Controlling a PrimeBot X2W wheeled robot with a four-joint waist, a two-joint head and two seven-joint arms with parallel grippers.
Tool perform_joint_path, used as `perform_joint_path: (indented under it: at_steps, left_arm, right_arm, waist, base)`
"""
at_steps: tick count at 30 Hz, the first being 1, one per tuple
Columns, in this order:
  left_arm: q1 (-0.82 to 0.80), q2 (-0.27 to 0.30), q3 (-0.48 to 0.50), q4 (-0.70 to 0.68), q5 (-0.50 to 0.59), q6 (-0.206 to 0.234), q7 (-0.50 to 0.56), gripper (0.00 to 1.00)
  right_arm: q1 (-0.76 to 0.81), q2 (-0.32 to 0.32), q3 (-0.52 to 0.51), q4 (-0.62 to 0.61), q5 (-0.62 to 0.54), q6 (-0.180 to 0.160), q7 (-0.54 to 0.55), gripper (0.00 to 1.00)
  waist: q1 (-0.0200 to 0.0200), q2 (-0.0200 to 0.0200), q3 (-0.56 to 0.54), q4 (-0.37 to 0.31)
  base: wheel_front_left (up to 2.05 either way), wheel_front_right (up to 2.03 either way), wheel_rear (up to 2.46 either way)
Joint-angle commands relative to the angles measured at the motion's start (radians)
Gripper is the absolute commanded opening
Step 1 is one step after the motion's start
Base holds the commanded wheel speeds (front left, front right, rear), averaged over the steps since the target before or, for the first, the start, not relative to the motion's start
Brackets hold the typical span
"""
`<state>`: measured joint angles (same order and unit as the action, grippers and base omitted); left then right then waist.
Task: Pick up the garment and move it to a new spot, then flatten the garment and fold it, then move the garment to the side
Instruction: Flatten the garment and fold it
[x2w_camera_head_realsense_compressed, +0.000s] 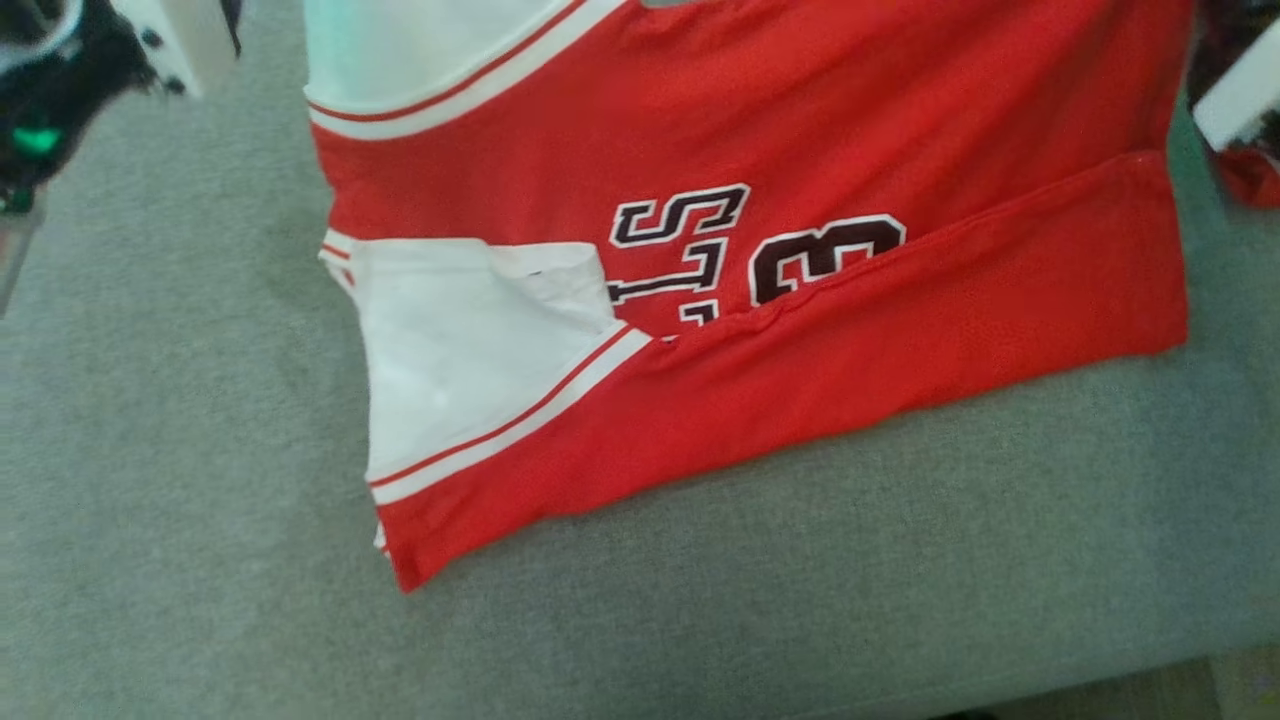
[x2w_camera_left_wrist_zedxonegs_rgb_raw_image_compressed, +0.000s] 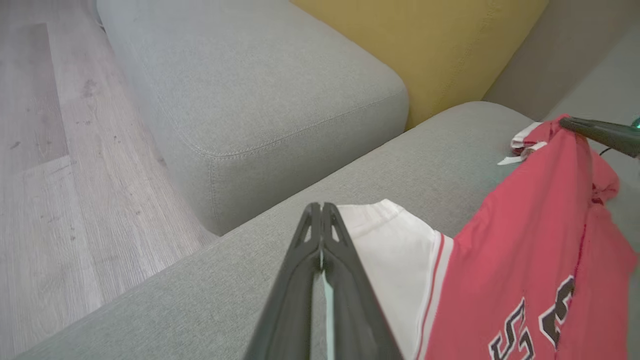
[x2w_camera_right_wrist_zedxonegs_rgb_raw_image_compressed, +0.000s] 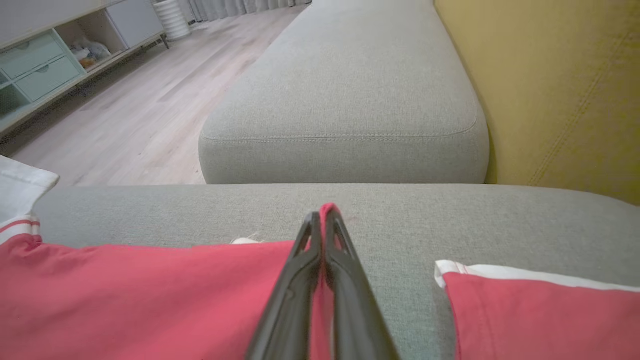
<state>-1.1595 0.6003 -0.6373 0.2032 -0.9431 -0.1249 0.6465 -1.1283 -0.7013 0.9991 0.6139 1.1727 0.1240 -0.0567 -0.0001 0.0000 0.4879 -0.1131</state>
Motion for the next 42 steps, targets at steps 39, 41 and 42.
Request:
perform_joint_path:
  at_steps: [39, 41, 42]
  left_arm:
    - [0.771, 0.263, -0.124, -0.510, -0.021, 0.160, -0.349, 0.00]
    - [0.775, 0.248, -0.124, -0.504, -0.011, 0.172, -0.368, 0.00]
    - [0.777, 0.239, -0.123, -0.500, -0.003, 0.178, -0.382, 0.52]
  right_arm:
    - [0.566, -0.139, -0.113, -0.098, 0.044, 0.007, -0.176, 0.42]
    - [0.578, -0.129, -0.130, -0.091, 0.037, 0.007, -0.182, 1.00]
    - [0.582, -0.123, -0.143, -0.087, 0.032, 0.007, -0.186, 1.00]
  waist:
    - [0.0001, 0.0000, -0.104, 0.097]
    - [0.0001, 0.0000, -0.107, 0.098]
    - [0.0001, 0.0000, -0.110, 0.098]
  base:
    - [0.00, 0.00, 0.00]
    - [0.00, 0.00, 0.00]
    - [0.00, 0.00, 0.00]
